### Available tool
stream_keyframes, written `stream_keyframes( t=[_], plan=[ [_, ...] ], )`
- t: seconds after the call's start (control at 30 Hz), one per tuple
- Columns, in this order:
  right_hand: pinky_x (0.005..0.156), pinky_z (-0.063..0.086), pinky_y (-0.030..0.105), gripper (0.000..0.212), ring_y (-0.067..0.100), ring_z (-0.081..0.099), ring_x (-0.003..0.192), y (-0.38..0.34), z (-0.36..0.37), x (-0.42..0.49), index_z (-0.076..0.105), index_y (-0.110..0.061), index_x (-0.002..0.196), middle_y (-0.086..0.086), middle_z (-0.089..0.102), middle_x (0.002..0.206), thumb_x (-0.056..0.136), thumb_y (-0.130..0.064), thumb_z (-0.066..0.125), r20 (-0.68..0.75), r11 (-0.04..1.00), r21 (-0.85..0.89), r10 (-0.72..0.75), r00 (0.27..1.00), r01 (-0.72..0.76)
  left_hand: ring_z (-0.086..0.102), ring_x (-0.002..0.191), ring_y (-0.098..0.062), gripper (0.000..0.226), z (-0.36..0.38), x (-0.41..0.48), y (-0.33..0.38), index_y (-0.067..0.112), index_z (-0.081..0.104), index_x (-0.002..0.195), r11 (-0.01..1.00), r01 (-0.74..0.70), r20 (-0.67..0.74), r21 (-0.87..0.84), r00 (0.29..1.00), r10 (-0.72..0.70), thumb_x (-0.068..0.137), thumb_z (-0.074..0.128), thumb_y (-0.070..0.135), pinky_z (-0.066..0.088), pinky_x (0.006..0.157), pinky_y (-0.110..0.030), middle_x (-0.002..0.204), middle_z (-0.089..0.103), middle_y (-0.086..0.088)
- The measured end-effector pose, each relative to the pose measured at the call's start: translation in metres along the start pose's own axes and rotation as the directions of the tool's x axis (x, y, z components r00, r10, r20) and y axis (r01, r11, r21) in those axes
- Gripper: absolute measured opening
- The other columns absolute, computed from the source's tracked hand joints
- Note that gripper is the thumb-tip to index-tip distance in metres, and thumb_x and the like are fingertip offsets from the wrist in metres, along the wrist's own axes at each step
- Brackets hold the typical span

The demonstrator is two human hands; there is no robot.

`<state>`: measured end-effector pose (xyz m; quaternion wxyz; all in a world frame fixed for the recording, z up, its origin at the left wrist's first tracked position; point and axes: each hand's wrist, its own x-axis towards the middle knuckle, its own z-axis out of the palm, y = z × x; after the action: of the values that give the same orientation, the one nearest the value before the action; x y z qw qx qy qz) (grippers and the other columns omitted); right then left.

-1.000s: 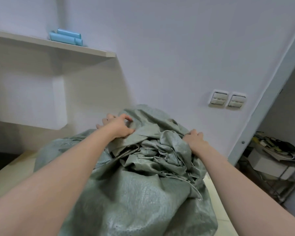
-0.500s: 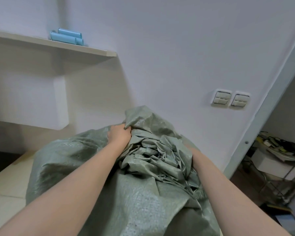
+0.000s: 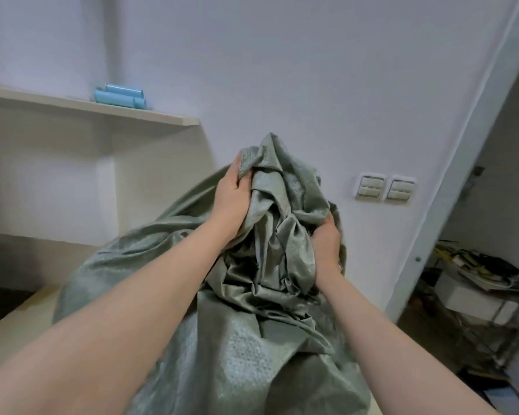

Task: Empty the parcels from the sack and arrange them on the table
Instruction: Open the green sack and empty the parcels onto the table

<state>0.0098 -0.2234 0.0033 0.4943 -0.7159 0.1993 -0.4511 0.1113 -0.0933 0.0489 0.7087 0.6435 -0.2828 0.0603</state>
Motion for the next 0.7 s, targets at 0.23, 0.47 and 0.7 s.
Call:
stream_keyframes(
  t=[0.23,0.47,0.7],
  plan=[
    [0.079,0.041,0.001,0.041,-0.013,0.059,0.094,-0.006,-0.001,0.0,0.052,-0.021,0.132,-0.006,0.06,0.121,0.097,0.0,0.05,-0.06,0.972,0.164,-0.161,0.985,0.168,0.058,0.119,-0.013,0.033,-0.005,-0.005,0.02,0.023,0.057,0.133,0.983,-0.166,0.094,-0.079,0.98,0.173,0.103,0.044,0.025,0.045,0.106,-0.04,0.124,0.065,0.003],
    [0.088,0.023,0.038,0.038,0.024,0.038,0.112,0.031,-0.001,-0.005,0.069,-0.005,0.106,0.016,0.063,0.116,0.082,-0.017,0.043,0.035,0.64,-0.644,-0.522,0.852,0.418,0.047,0.128,-0.028,0.033,-0.016,-0.017,-0.015,0.03,0.051,0.124,0.866,0.103,0.023,0.489,0.991,-0.131,0.097,0.044,0.048,0.007,0.116,-0.061,0.126,0.061,0.001],
    [0.109,0.013,0.062,0.034,0.034,0.033,0.125,0.01,-0.014,-0.01,0.069,-0.012,0.095,0.01,0.044,0.131,0.084,-0.038,0.051,0.181,0.472,-0.828,-0.288,0.94,0.304,0.026,0.143,-0.027,0.066,-0.026,-0.03,-0.002,0.051,0.009,0.148,0.909,-0.012,0.143,0.417,0.988,-0.053,0.092,0.044,0.058,-0.005,0.112,-0.068,0.152,0.038,0.007]
  ],
)
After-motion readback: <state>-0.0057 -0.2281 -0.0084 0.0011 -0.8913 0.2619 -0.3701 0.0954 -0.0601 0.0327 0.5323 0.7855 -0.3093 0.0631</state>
